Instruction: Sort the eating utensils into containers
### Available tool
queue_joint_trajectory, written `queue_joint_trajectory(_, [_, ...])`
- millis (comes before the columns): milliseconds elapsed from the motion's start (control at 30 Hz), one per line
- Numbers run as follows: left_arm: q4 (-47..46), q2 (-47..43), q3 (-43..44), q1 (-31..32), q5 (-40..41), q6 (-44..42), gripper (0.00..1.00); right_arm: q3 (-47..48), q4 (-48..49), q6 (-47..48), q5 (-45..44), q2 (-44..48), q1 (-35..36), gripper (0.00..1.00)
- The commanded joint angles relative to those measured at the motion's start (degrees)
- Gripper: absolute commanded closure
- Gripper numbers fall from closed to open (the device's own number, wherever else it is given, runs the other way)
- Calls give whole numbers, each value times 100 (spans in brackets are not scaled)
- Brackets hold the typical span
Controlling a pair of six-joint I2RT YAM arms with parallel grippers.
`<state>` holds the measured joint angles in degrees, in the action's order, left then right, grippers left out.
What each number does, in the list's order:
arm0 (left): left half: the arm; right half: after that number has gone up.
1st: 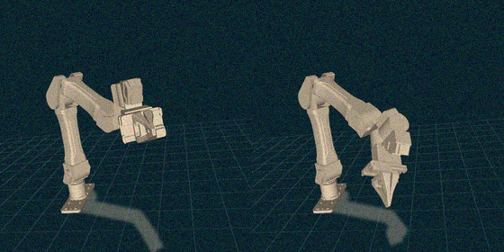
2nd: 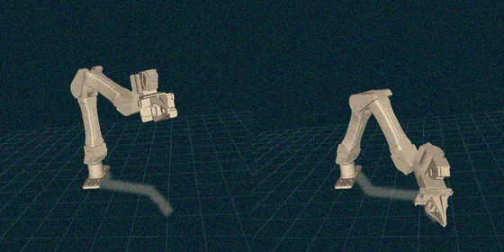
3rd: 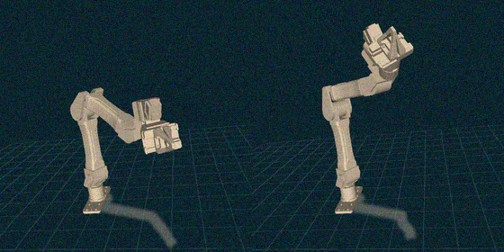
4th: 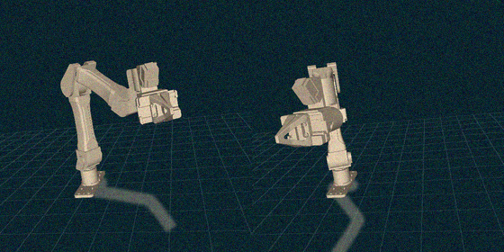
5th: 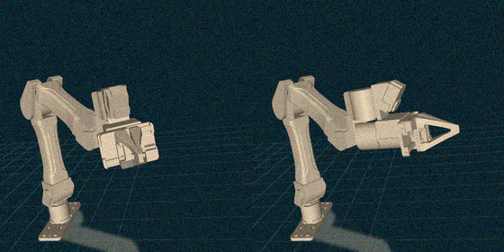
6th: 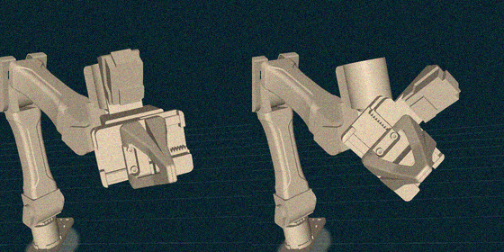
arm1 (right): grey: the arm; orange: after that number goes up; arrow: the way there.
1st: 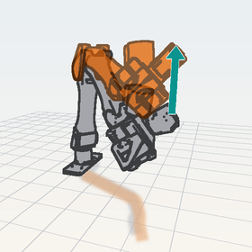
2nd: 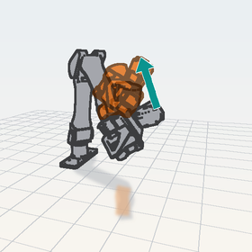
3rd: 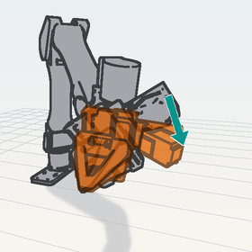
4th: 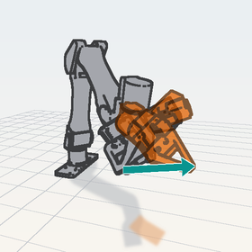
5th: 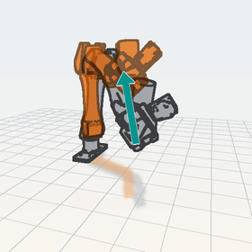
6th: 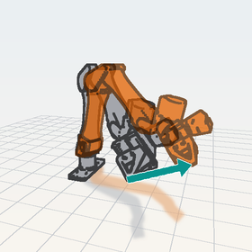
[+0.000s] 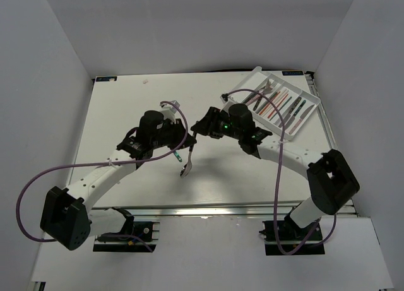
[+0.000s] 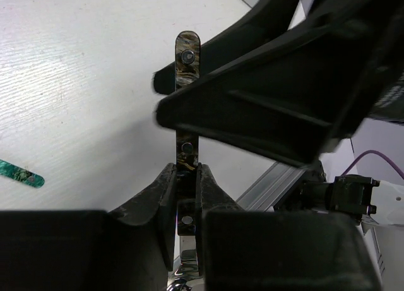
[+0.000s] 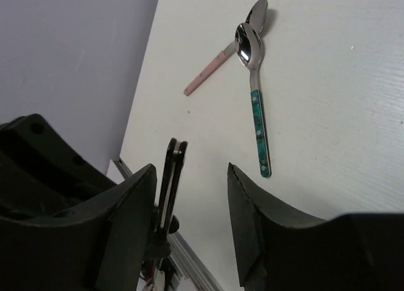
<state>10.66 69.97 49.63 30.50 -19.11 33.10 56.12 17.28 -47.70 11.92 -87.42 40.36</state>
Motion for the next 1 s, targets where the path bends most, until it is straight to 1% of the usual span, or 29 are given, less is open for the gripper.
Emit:
queue_joint_trajectory(0, [-266,-63,12,26,-189,-41,100,382,-102,-11,-76,-213,156,48])
queue_joint_trajectory(33, [-257,-54,3,26,-154,-67,100,417,-128,-11,-76,-249,174,51])
queue_joint_trajectory(67, [-248,-45,12,26,-145,-76,100,444,-137,-11,-76,-267,200,57])
queue_joint_trajectory(133, [-213,-19,47,26,-119,-146,100,435,-93,-46,-67,-311,192,64])
queue_joint_trajectory(167, [-204,-10,73,26,-119,-164,100,426,-84,-64,-76,-320,192,75])
queue_joint_trajectory(200, [-178,-1,108,26,-101,-190,100,435,-76,-81,-102,-337,200,90])
queue_joint_trajectory(233, [-169,16,135,26,-101,-234,100,444,-93,-99,-111,-355,200,100])
queue_joint_trajectory(267, [-91,51,205,26,-40,-269,100,461,-93,-116,-111,-372,183,100])
queue_joint_trajectory(300, [-38,60,249,26,-22,-330,96,505,-102,-108,-120,-390,165,100])
queue_joint_trajectory(333, [15,86,284,26,13,-357,88,532,-111,-116,-111,-399,139,100])
queue_joint_trajectory(367, [181,95,328,26,196,-383,60,558,-137,-116,-103,-416,43,100])
queue_joint_trajectory(433, [445,104,504,26,530,-454,30,628,-207,-134,-164,-417,-133,100])
queue_joint_trajectory(467, [733,87,556,26,932,-480,10,646,-233,-160,-242,-390,-386,100])
queue_joint_trajectory(500, [867,17,644,26,1127,-541,3,681,-234,-195,-304,-390,-554,100])
queue_joint_trajectory(533, [1016,-27,680,26,1338,-568,2,725,-234,-222,-357,-390,-947,100])
queue_joint_trajectory(567, [1313,-80,706,26,1775,-594,2,786,-242,-248,-401,-468,-1160,100])
queue_joint_trajectory(600, [1455,-211,750,26,2014,-673,2,1039,-269,-266,-393,-539,-1388,100])
queue_joint_trajectory(633, [1596,-273,742,26,2208,-726,2,1216,-321,-266,-392,-661,-1843,100])
queue_joint_trajectory(667, [1876,-335,741,26,2393,-770,2,1400,-374,-240,-392,-932,-2039,100])
queue_joint_trajectory(700, [2027,-457,741,26,2769,-866,2,1602,-400,-126,-375,-1100,-2241,100])
queue_joint_trajectory(733, [2289,-519,724,26,2947,-910,2,2117,-444,-90,-349,-1528,-2591,100])
queue_joint_trajectory(800, [2458,-729,619,26,3289,-1077,2,2726,-619,-3,-121,-2031,-2909,100])
queue_joint_trajectory(833, [2537,-800,566,26,3352,-1130,2,3390,-646,7,2,-2582,-3189,100])
queue_joint_trajectory(900, [2512,-993,443,26,3370,-1306,2,4097,-699,-55,458,-3173,-3437,100])
queue_joint_trajectory(933, [2451,-1038,295,26,3370,-1341,2,4875,-734,-72,582,-3742,-3630,100])
queue_joint_trajectory(967, [2424,-1073,224,26,3353,-1402,2,5274,-796,-46,705,-4017,-3701,100])
